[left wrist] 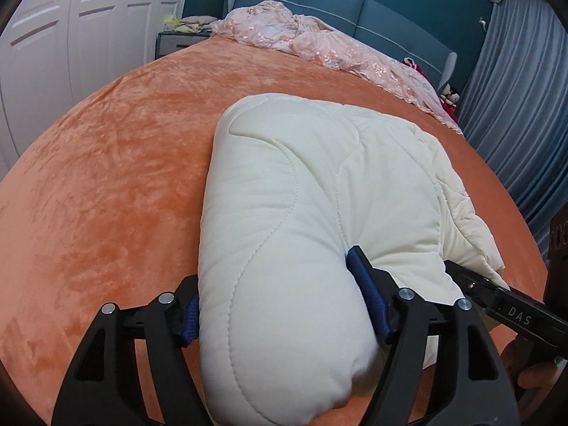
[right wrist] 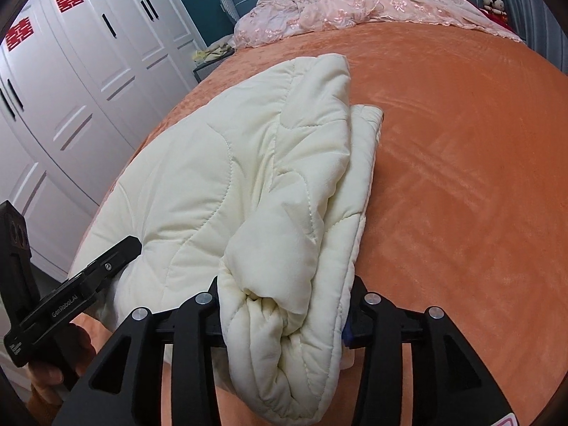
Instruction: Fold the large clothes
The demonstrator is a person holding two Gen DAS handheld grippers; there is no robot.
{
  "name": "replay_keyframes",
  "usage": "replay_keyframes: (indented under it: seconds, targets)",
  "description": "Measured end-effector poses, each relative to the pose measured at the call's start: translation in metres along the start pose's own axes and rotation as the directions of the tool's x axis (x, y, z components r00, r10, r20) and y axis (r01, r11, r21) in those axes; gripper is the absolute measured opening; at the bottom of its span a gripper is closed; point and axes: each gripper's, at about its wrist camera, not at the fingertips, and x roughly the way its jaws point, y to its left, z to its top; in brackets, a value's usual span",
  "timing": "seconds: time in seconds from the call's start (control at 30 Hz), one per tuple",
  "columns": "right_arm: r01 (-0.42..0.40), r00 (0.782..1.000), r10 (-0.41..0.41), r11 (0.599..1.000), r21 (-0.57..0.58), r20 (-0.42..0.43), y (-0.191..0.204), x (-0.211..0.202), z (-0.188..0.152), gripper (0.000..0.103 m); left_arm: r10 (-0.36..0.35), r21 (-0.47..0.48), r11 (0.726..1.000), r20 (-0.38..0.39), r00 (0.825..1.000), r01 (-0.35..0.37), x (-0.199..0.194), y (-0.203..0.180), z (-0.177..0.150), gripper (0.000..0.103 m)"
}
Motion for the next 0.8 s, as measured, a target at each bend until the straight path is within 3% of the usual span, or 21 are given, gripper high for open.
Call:
replay_keyframes:
  seconds: [0.2,0.4,0.43,0.53,0.8]
  targets:
    - [0.039,0.997,-0.037,0.998,0.039,-0.064,0.007,-0.027,-0.002,0.049,0.157,0.049,0.987,-0.064,0.986,-0.154,-0.024,-0.011,0.0,0.078]
    - [0.147,0.989,-0.147,0.989,-0.035,-0.013,0.021,-0.079,-0.012,0.049,0.287,0.119,0.954,-0.079,0.955,-0.277,-0.059,-0.031,-0.002,0.079]
    - [0.158,0.987,-0.158,0.986,-0.045,0.0,0.023,-0.087,-0.013,0.044,0.304,0.119,0.949,-0.084,0.949,-0.293,-0.064,-0.033,-0.002,0.079]
    - [0.167,0.986,-0.167,0.983,-0.079,0.005,0.031,-0.106,-0.011,0.013,0.326,0.099,0.943,-0.093,0.941,-0.317,-0.078,-0.038,-0.001,0.079]
    - [0.179,0.979,-0.186,0.981,-0.08,-0.085,0.04,-0.077,0.002,0.011,0.396,0.09,0.918,-0.133,0.909,-0.387,-0.069,-0.052,0.01,0.079]
